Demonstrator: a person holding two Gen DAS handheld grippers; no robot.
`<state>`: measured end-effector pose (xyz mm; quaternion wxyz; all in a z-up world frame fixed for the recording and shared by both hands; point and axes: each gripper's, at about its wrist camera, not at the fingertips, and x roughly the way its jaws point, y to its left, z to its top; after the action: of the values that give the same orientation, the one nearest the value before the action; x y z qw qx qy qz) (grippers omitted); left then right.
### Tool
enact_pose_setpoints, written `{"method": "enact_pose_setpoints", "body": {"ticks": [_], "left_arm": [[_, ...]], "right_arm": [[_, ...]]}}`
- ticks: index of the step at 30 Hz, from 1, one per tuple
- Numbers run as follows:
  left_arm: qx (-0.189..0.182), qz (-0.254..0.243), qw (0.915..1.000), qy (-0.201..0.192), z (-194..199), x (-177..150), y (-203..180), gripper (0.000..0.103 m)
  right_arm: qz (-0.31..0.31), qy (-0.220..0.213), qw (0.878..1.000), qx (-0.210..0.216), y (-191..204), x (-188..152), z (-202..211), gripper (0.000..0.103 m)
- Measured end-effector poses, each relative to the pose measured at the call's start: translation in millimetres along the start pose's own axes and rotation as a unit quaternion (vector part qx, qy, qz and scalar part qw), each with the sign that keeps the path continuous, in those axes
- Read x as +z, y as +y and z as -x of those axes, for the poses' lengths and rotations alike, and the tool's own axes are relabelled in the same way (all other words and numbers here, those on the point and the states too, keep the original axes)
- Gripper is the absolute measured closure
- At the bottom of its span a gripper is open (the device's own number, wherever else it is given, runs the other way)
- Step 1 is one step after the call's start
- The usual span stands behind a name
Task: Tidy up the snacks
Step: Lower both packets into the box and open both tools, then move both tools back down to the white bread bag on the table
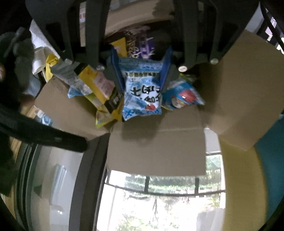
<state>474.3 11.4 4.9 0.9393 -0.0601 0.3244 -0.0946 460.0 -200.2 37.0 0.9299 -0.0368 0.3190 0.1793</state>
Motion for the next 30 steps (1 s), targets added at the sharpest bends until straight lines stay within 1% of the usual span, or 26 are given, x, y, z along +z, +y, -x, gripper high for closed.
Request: {"method": "enact_pose_setpoints", "body": {"ticks": [2, 3, 4, 5, 6, 11, 17, 22, 27, 30], "left_arm": [[0.003, 0.001, 1.0, 0.006, -5.9, 1.4, -4.6, 0.053], [0.006, 0.002, 0.9999, 0.008, -7.1, 1.9, -6.1, 0.044], [0.006, 0.006, 0.9999, 0.007, -6.8, 2.5, -7.2, 0.038], [0.005, 0.009, 0.9999, 0.006, -6.1, 2.7, -7.7, 0.03], [0.003, 0.011, 0.9999, 0.004, -2.7, 2.3, -8.3, 0.028], [0.006, 0.01, 0.9999, 0.0, 13.8, -5.3, -11.0, 0.028], [0.009, 0.012, 0.9999, -0.005, 36.2, -17.2, -10.1, 0.028], [0.009, 0.017, 0.9998, -0.005, 53.3, -34.1, -10.6, 0.028], [0.004, 0.033, 0.9994, -0.002, 67.5, -65.2, -9.5, 0.028], [0.005, 0.038, 0.9992, 0.01, 68.1, -84.9, -10.1, 0.028]], "right_arm": [[0.001, -0.001, 1.0, -0.002, -4.4, -5.6, 11.4, 0.042], [-0.001, -0.002, 1.0, -0.002, -7.5, -10.0, 18.0, 0.042], [-0.003, -0.003, 1.0, -0.005, -9.9, -13.4, 24.2, 0.042], [-0.005, -0.004, 1.0, -0.007, -12.6, -18.1, 32.8, 0.042], [-0.005, -0.004, 1.0, -0.009, -13.9, -21.9, 38.4, 0.042], [-0.016, 0.007, 1.0, -0.015, -19.0, -47.0, 56.9, 0.042], [-0.046, 0.034, 0.998, -0.023, -26.8, -80.4, 64.4, 0.042], [-0.063, 0.049, 0.996, -0.029, -27.4, -101.8, 69.3, 0.041], [-0.087, 0.069, 0.993, -0.035, -31.6, -128.4, 73.2, 0.041], [-0.1, 0.082, 0.991, -0.037, -34.8, -143.6, 72.1, 0.041]]}}
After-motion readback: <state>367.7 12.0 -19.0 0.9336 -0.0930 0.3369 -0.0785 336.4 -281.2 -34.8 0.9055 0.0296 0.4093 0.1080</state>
